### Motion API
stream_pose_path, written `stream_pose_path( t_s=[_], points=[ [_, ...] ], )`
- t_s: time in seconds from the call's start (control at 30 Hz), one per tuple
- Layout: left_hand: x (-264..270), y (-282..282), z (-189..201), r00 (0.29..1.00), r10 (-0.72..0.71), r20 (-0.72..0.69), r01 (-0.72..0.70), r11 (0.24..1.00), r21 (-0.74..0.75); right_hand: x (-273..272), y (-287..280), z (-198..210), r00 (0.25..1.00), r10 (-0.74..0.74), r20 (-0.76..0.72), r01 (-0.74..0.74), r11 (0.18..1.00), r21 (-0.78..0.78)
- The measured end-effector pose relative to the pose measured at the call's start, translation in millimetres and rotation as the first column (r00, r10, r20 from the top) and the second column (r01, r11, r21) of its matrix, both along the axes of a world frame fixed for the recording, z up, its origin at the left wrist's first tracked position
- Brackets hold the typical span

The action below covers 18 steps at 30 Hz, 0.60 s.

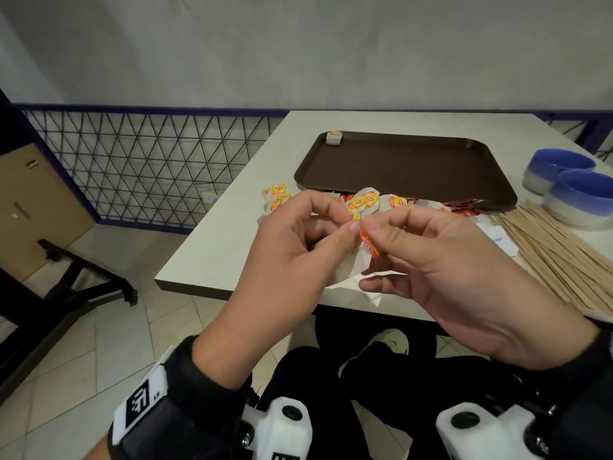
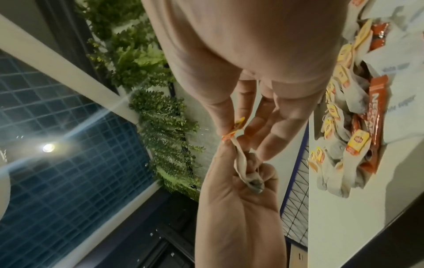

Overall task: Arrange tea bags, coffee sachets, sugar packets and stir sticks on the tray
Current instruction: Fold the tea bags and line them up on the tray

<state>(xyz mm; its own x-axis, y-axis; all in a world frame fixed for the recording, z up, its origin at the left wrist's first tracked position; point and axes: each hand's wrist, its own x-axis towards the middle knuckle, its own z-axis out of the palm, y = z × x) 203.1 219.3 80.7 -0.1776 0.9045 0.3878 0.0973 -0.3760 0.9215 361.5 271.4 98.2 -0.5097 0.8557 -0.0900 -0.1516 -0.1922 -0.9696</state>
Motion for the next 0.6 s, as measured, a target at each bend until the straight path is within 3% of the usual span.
stream_pose_path(
  t_s=[0.3, 0.4, 0.53, 0.6],
  points=[
    [-4.7, -3.9, -0.4, 0.986, -0.149, 0.071, 0.154, 0.985, -0.078, 4.0, 3.9, -2.4, 0.998, -0.047, 0.032, 0.044, 0.996, 0.075],
    [-6.3, -2.8, -0.8, 0.988, -0.141, 0.064, 0.146, 0.985, -0.091, 6.2, 1.9, -1.1, 0.999, -0.041, 0.013, 0.037, 0.977, 0.208],
    [-6.1, -3.2, 2.3, 0.988, -0.154, 0.03, 0.156, 0.985, -0.076, 8.3, -0.6, -1.4, 0.996, -0.078, 0.052, 0.045, 0.885, 0.463],
    [-5.9, -2.7, 3.3, 0.987, -0.158, 0.029, 0.16, 0.984, -0.074, 8.8, -0.2, -1.5, 0.996, -0.061, 0.063, 0.021, 0.86, 0.51]
  ],
)
